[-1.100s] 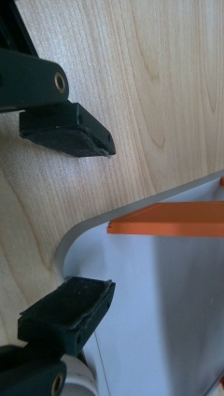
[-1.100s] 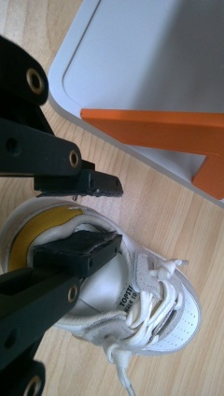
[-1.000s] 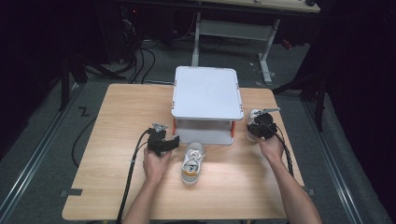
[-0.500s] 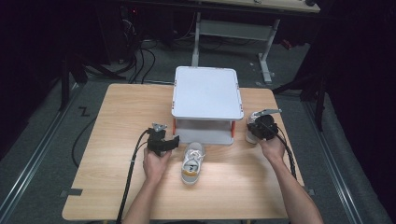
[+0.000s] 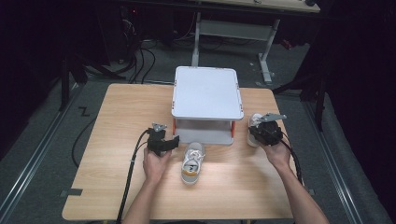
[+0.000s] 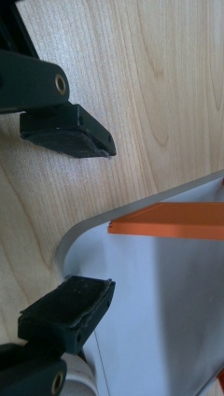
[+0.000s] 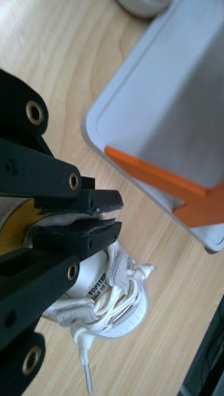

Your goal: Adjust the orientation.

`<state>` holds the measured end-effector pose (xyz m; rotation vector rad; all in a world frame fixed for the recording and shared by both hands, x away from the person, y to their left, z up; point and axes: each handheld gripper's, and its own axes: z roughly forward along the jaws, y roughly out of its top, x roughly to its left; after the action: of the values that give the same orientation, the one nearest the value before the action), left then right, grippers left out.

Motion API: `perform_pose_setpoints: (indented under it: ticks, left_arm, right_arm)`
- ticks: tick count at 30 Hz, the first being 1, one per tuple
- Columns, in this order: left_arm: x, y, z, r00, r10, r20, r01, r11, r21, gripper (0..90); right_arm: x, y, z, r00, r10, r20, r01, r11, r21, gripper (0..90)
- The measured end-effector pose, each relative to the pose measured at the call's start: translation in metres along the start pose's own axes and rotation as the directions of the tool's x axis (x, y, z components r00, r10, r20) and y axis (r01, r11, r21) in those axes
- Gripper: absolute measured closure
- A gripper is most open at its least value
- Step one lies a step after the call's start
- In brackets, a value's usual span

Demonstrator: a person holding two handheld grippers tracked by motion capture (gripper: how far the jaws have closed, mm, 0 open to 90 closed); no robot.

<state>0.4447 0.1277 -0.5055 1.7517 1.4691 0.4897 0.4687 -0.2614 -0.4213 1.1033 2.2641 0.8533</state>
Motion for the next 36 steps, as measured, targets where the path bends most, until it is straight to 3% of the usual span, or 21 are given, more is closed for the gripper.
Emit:
perform_pose_setpoints:
  ticks: [6, 11, 14, 15, 21, 28, 31, 36]
  left_arm:
    - [0.000, 0.000, 0.000, 1.0000, 0.001, 0.000, -0.001, 1.0000, 0.000, 29.8]
    - [0.000, 0.000, 0.000, 1.0000, 0.001, 0.001, -0.001, 1.0000, 0.000, 29.8]
    - [0.000, 0.000, 0.000, 1.0000, 0.003, 0.001, -0.003, 1.0000, 0.001, 29.8]
    - [0.000, 0.000, -0.001, 1.0000, 0.003, 0.001, -0.003, 1.0000, 0.001, 29.8]
    - [0.000, 0.000, -0.001, 1.0000, 0.002, -0.001, -0.002, 1.0000, 0.001, 29.8]
    - [0.000, 0.000, -0.001, 1.0000, 0.003, -0.003, -0.003, 1.0000, 0.000, 29.8]
    - [0.000, 0.000, -0.001, 1.0000, 0.003, -0.003, -0.003, 1.0000, 0.000, 29.9]
    - [0.000, 0.000, 0.000, 1.0000, -0.001, -0.002, 0.001, 1.0000, -0.004, 29.8]
  right_arm:
    - [0.013, -0.007, -0.024, 0.9990, -0.036, -0.026, 0.036, 0.999, -0.033, 84.2]
    - [0.033, -0.013, -0.044, 0.9948, -0.090, -0.049, 0.087, 0.995, -0.057, 84.2]
    - [0.051, -0.017, -0.060, 0.9883, -0.132, -0.076, 0.126, 0.988, -0.084, 84.1]
    - [0.051, -0.017, -0.060, 0.9883, -0.132, -0.076, 0.126, 0.988, -0.084, 84.1]
    - [0.082, -0.023, -0.077, 0.9722, -0.194, -0.132, 0.178, 0.977, -0.121, 84.0]
    - [0.118, -0.024, -0.076, 0.9514, -0.251, -0.178, 0.229, 0.964, -0.139, 83.9]
    - [0.126, -0.024, -0.073, 0.9482, -0.256, -0.189, 0.230, 0.962, -0.146, 84.0]
    - [0.145, -0.024, -0.065, 0.9342, -0.292, -0.205, 0.264, 0.952, -0.154, 84.0]
